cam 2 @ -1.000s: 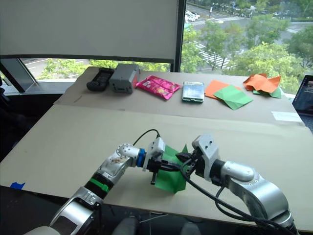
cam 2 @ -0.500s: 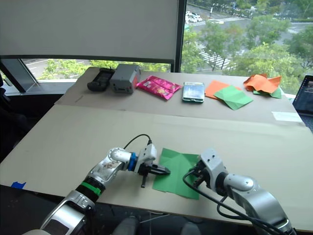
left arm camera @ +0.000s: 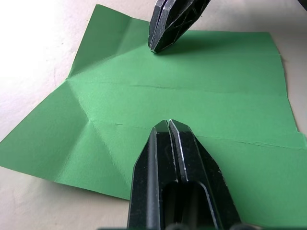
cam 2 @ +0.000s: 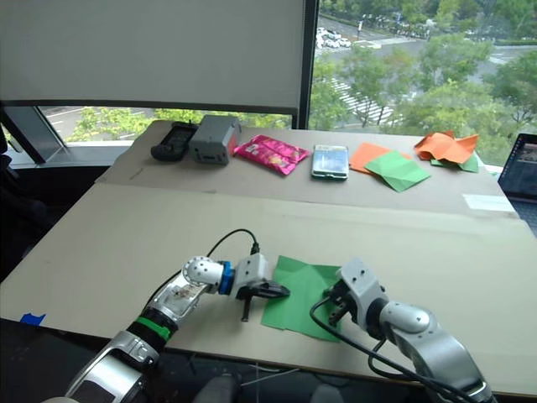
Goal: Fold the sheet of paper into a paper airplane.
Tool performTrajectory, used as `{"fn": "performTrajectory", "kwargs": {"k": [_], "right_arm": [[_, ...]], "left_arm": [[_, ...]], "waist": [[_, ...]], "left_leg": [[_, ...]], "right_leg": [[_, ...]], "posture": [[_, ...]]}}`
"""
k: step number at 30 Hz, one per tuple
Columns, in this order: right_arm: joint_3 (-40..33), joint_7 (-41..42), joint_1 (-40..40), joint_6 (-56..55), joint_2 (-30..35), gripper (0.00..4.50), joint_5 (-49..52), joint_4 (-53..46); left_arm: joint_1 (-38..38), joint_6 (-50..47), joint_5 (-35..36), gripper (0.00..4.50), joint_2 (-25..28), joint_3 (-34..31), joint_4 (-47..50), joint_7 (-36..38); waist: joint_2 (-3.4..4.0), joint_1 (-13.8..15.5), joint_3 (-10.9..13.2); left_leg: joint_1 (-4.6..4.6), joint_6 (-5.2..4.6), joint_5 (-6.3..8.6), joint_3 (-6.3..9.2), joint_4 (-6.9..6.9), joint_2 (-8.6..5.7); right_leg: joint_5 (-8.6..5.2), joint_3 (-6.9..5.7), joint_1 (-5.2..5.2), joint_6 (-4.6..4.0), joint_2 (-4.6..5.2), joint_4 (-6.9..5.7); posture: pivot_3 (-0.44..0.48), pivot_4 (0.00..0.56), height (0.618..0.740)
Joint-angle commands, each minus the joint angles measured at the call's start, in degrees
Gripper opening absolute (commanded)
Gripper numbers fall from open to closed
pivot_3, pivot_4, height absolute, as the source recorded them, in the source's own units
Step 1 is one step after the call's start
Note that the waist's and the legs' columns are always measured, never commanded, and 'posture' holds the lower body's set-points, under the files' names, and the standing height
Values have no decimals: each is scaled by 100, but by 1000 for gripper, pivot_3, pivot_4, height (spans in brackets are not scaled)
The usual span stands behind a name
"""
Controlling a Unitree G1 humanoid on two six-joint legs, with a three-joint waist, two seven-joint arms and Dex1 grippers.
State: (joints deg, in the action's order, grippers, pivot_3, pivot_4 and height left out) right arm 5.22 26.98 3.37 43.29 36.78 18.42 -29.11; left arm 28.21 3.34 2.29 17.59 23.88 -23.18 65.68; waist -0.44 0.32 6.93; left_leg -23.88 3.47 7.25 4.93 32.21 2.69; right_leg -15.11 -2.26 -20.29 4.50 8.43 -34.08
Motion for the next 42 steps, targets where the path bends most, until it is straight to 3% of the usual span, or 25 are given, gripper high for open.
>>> {"fn": "performTrajectory", "kwargs": {"k": [1,4,5,10,32,35,39,42], "right_arm": [[-329,-119,29,-93,-257,37,95,-52],[-703,-200,11,-146,-515,37,242,-146],[-804,-218,4,-137,-588,607,286,-170],[-1234,-436,-95,-86,-899,2258,381,-186],[-1302,-500,-45,-69,-1328,2258,555,449],[-1291,-489,-39,-74,-1346,1477,573,463],[-1259,-472,-9,-109,-1352,30,564,444],[-1168,-425,19,-164,-1326,7,525,342]], "left_arm": [[-230,-372,33,0,285,-151,187,20],[-233,-657,311,0,383,-401,715,15],[-221,-794,406,0,416,-454,887,38],[-262,-1289,692,0,533,-637,1579,9],[-567,-2163,1371,0,664,-1211,2377,-384],[-570,-2166,1392,0,686,-1220,2387,-402],[-564,-2199,1456,0,711,-1234,2414,-407],[-573,-2256,1510,0,715,-1232,2456,-377]], "waist": [[5,-34,4],[22,-65,23],[26,-56,24],[42,3,26],[52,37,23],[52,33,23],[53,31,22],[52,31,23]], "left_leg": [[0,0,0,0,-2,1],[-6,0,0,0,-6,1],[-14,0,0,0,-7,0],[-33,-2,-2,0,-6,-2],[-37,-2,-2,-1,-10,-4],[-38,-2,-2,-1,-10,-4],[-37,-2,-1,-1,-12,-3],[-38,-2,-1,-1,-12,-3]], "right_leg": [[0,-1,-1,0,0,0],[0,0,-10,0,0,-1],[0,-1,-17,0,0,-3],[1,-1,-31,1,-1,-3],[1,-1,-37,0,-1,-2],[1,-1,-38,0,-1,-1],[1,-1,-41,0,0,-2],[1,-1,-42,0,-1,-2]], "posture": [[0,150,713],[0,150,713],[0,150,713],[0,150,713],[0,150,713],[0,150,713],[0,150,713],[0,150,713]]}}
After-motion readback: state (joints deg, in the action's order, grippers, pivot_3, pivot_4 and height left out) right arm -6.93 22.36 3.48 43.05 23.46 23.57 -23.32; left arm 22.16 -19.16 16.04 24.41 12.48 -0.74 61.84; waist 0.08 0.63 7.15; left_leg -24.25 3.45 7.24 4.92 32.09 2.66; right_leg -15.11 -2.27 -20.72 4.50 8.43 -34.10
